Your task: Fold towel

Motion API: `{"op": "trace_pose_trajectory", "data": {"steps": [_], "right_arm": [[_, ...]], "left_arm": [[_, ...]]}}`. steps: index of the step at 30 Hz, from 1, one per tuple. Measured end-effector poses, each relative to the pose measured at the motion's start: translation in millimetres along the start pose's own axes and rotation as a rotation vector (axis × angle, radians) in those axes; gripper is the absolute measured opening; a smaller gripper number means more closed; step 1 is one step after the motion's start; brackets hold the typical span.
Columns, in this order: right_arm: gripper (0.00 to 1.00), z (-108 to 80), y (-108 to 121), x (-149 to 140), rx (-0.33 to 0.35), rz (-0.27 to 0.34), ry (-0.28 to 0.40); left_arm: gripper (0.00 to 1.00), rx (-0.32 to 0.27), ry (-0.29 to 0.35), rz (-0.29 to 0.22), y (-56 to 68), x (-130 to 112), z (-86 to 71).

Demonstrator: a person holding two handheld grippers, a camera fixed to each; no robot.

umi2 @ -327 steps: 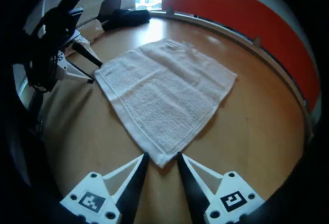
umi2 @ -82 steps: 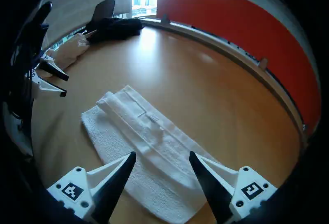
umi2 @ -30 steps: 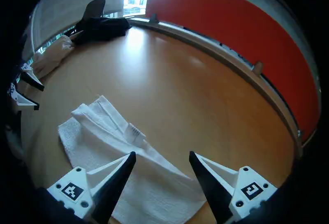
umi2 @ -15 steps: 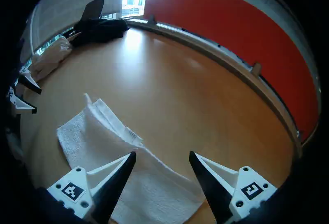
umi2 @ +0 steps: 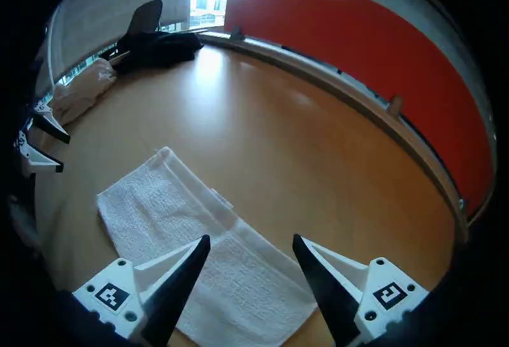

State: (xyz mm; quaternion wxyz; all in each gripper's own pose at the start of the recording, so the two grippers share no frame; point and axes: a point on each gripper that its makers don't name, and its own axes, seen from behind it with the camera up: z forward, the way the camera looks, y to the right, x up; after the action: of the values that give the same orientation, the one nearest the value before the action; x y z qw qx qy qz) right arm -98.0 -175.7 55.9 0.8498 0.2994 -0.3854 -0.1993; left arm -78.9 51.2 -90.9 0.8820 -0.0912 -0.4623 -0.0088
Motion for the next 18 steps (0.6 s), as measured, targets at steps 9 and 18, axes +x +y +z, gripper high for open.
{"op": "trace_pose_trajectory", "data": {"steps": [9, 18], "right_arm": [[1.0, -17.0, -5.7, -23.3, 0.001, 0.023, -0.006], [1.0, -36.8, -7.9, -54.4, -0.004, 0.049, -0.021]], "left_arm": [[0.94, 0.003, -0.001, 0.0, 1.8, -1.0, -0.5], [0.94, 0.001, -0.003, -0.001, 4.0, -3.3, -1.9]]}}
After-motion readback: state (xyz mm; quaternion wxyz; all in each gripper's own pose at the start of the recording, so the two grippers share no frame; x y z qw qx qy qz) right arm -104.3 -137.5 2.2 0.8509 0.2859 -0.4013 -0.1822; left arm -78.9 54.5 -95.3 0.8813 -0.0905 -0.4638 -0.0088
